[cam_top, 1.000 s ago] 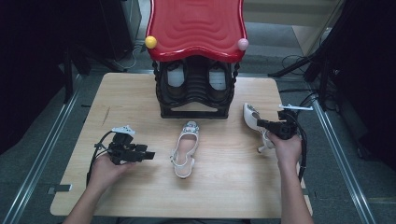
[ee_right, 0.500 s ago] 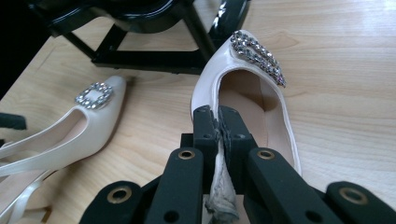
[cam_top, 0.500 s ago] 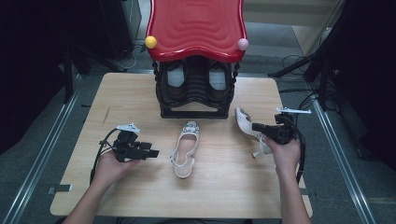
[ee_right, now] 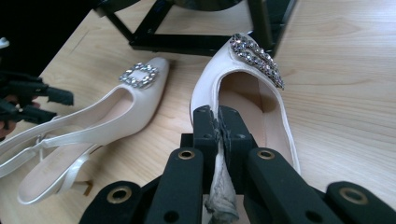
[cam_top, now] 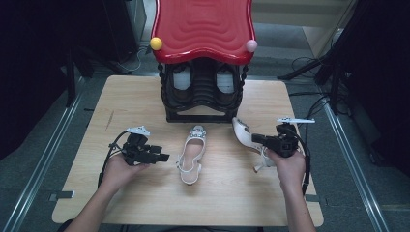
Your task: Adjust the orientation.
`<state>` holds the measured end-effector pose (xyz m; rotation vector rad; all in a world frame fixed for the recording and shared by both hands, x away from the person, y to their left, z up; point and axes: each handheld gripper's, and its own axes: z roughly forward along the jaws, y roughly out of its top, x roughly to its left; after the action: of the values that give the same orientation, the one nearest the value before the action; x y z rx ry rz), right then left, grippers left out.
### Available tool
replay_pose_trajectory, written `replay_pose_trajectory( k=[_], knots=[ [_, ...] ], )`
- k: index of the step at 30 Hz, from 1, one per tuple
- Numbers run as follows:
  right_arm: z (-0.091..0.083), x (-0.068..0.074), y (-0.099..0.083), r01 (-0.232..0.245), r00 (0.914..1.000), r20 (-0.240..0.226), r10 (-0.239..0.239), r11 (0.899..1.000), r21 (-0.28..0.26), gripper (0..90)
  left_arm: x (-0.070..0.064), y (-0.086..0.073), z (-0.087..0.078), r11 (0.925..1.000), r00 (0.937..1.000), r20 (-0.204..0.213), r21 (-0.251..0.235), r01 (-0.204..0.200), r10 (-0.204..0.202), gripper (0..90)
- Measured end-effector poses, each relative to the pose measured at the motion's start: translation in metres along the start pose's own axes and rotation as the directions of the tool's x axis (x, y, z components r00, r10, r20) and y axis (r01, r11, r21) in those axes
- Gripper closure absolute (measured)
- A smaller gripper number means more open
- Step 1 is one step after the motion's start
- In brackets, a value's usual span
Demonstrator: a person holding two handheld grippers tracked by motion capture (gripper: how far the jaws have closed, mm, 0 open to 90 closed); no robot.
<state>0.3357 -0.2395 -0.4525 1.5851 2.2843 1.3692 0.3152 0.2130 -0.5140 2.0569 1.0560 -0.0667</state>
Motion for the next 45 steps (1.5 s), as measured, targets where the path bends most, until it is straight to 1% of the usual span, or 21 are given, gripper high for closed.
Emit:
replay_pose_trajectory(
  k=[4,7,11,14,16,17,19,23,28,31,35,39,45],
  knots=[
    [0.009,0.009,-0.001,0.024,0.9997,-0.009,-0.024,1.000,0.020,87.3,0.000,0.000,0.001,1.0000,1.0000,0.003,0.008,-0.001,0.001,41.7],
    [0.018,0.015,-0.002,0.030,0.9994,-0.017,-0.029,0.999,0.031,87.3,0.001,0.000,0.001,1.0000,1.0000,0.003,0.010,-0.001,0.001,41.7],
    [0.028,0.022,-0.003,0.049,0.9987,-0.017,-0.048,0.998,0.038,87.3,0.000,0.000,0.002,0.9999,1.0000,-0.001,0.015,0.003,-0.003,41.7],
    [0.036,0.027,-0.005,0.065,0.9979,-0.008,-0.064,0.996,0.054,87.3,-0.001,0.000,0.002,0.9998,1.0000,-0.005,0.018,-0.003,0.003,41.7],
    [0.040,0.031,-0.006,0.069,0.9975,-0.018,-0.068,0.996,0.063,87.3,-0.001,0.000,0.002,0.9999,1.0000,-0.004,0.016,-0.003,0.003,41.7],
    [0.042,0.034,-0.006,0.080,0.9967,-0.017,-0.079,0.994,0.068,87.3,-0.001,0.000,0.002,0.9998,1.0000,-0.004,0.018,-0.003,0.003,41.6],
    [0.046,0.038,-0.007,0.089,0.9958,-0.026,-0.087,0.992,0.084,87.3,0.000,0.000,0.002,0.9997,1.0000,-0.001,0.023,-0.001,0.001,41.7],
    [0.055,0.043,-0.010,0.091,0.9954,-0.042,-0.086,0.989,0.120,87.1,-0.001,0.000,0.003,0.9997,1.0000,-0.002,0.024,-0.003,0.003,41.6],
    [0.065,0.050,-0.014,0.103,0.9941,-0.049,-0.097,0.982,0.156,86.7,-0.001,0.000,0.003,0.9997,1.0000,-0.003,0.025,-0.004,0.005,41.6],
    [0.072,0.055,-0.016,0.115,0.9927,-0.055,-0.107,0.977,0.181,86.5,-0.001,-0.001,0.003,0.9996,1.0000,-0.003,0.028,-0.001,0.001,41.5],
    [0.080,0.062,-0.018,0.135,0.9904,-0.057,-0.126,0.969,0.208,86.2,-0.002,-0.001,0.003,0.9992,1.0000,-0.006,0.039,-0.007,0.007,41.5],
    [0.085,0.067,-0.018,0.155,0.9875,-0.062,-0.145,0.965,0.214,86.1,-0.002,-0.002,0.002,0.9990,1.0000,-0.007,0.043,-0.006,0.007,41.4],
    [0.090,0.072,-0.018,0.163,0.9859,-0.075,-0.150,0.962,0.221,85.6,-0.004,-0.005,0.000,0.9993,0.9999,-0.009,0.037,-0.007,0.008,41.3]
  ],
)
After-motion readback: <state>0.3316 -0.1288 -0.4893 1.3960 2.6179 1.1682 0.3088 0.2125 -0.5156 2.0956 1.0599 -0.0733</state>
